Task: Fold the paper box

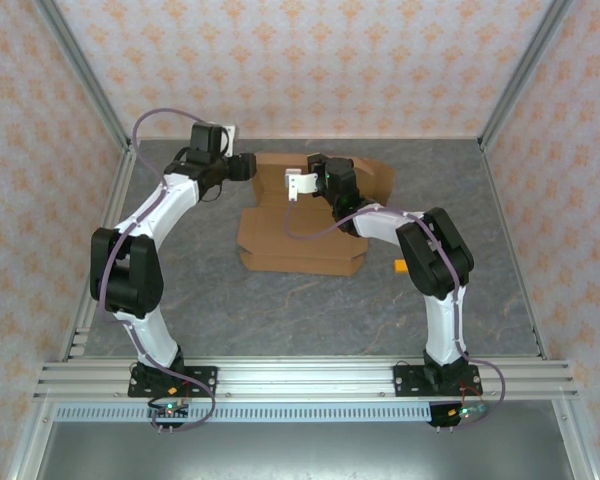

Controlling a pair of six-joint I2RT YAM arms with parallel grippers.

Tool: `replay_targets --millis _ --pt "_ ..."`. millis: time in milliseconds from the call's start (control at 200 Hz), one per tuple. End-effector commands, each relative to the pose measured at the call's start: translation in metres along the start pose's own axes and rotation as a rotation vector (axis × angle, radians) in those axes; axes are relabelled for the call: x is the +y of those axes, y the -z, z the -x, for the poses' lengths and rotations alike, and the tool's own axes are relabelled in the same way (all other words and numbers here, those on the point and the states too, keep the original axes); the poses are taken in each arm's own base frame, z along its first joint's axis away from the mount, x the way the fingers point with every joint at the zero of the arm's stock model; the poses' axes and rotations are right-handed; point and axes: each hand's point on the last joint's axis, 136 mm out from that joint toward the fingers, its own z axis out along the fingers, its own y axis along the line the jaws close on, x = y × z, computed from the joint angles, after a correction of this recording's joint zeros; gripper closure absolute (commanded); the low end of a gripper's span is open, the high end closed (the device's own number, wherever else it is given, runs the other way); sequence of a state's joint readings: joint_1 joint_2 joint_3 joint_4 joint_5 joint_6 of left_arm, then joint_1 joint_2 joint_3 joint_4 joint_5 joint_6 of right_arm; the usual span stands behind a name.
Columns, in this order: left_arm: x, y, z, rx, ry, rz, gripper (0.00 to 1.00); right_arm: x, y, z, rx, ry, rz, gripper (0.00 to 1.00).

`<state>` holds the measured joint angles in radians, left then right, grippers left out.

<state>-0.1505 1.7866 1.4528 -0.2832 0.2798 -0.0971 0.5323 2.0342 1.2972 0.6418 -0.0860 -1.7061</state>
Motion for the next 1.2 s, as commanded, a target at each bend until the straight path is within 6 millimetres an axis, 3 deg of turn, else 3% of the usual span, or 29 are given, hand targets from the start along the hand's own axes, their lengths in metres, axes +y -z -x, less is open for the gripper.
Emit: replay_targets --millis 0,125,405,420,470,1196 --pt "0.005 -0.006 -0.006 -0.013 -0.076 0.013 0.36 -0.003 0.000 0.010 -0.032 0.008 0.000 0.92" --pt "0.003 -0.027 -0.011 -0.029 -0.097 -0.011 0.41 -0.003 0.000 0.010 -0.029 0.013 0.006 0.92" --pt "-0.015 -0.047 -0.001 -0.077 -0.164 -0.027 0.54 -0.006 0.000 0.010 -0.024 0.014 0.005 0.93" --pt "-0.013 -0.056 -0.010 -0.053 -0.163 -0.020 0.55 -0.006 0.000 0.010 -0.024 0.013 0.005 0.93" --pt "-0.013 -0.060 -0.011 -0.049 -0.170 -0.008 0.58 -0.006 0.000 0.010 -0.023 0.015 0.006 0.93" --pt "-0.005 -0.068 -0.009 -0.172 -0.163 0.069 0.91 -0.004 -0.002 0.008 -0.009 0.016 0.026 0.94"
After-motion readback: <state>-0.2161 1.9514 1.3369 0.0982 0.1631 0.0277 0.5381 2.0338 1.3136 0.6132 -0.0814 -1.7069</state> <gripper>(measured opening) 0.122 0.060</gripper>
